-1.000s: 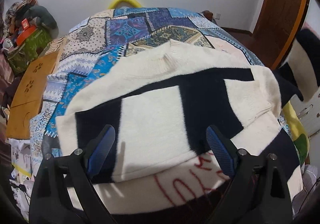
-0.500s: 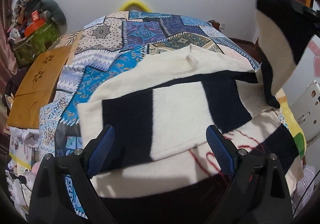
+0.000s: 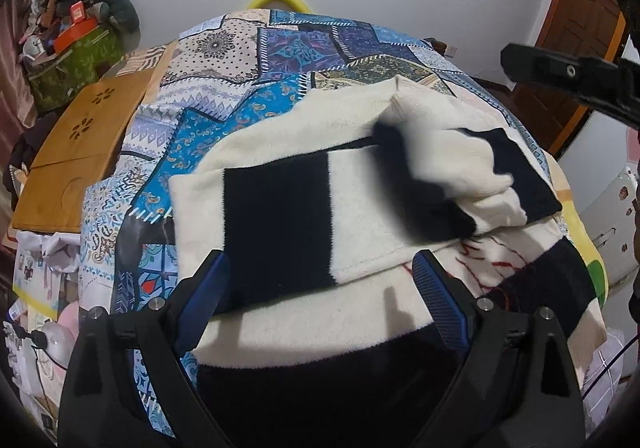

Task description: Fold small clothes

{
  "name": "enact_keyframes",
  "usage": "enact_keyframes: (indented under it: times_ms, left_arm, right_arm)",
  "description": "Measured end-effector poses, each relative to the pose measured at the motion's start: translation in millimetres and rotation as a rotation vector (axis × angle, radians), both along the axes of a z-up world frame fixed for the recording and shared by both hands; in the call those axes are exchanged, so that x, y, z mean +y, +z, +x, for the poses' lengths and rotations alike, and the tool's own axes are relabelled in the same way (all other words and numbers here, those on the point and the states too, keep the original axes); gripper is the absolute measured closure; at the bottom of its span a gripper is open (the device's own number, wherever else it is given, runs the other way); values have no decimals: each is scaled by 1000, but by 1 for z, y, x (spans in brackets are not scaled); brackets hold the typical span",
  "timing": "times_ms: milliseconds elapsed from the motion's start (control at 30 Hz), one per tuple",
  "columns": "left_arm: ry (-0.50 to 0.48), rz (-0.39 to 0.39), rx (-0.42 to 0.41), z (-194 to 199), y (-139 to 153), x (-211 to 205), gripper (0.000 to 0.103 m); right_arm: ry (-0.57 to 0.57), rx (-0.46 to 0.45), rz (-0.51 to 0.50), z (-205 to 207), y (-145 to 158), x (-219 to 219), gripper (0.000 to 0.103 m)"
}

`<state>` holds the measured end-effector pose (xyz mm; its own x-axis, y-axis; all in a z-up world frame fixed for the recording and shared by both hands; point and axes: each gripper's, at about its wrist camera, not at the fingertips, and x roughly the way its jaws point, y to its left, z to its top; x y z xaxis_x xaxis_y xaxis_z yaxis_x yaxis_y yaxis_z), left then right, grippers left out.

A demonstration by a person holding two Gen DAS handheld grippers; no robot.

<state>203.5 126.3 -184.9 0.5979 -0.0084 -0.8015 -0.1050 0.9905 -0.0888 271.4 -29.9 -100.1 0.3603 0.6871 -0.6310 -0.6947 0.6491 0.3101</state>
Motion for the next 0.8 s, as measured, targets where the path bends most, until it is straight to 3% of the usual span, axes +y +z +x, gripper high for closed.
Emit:
enact_keyframes:
  times_ms: [167, 467, 700, 800]
  left_arm:
    - [-25, 9, -5, 8, 4, -12, 10]
    - [-93, 139, 13, 51, 0, -56, 10]
    - [-139, 273, 83, 91, -26, -84, 10]
    - [-123, 297, 92, 99, -35, -87, 10]
  right_arm:
    - [-28, -41, -15, -2, 4, -19, 61]
    - [-148, -107, -137, 2, -8, -94, 47]
    - [-283, 3, -173, 18, -46, -163, 46]
    - [-306, 52, -191, 21, -65, -178, 46]
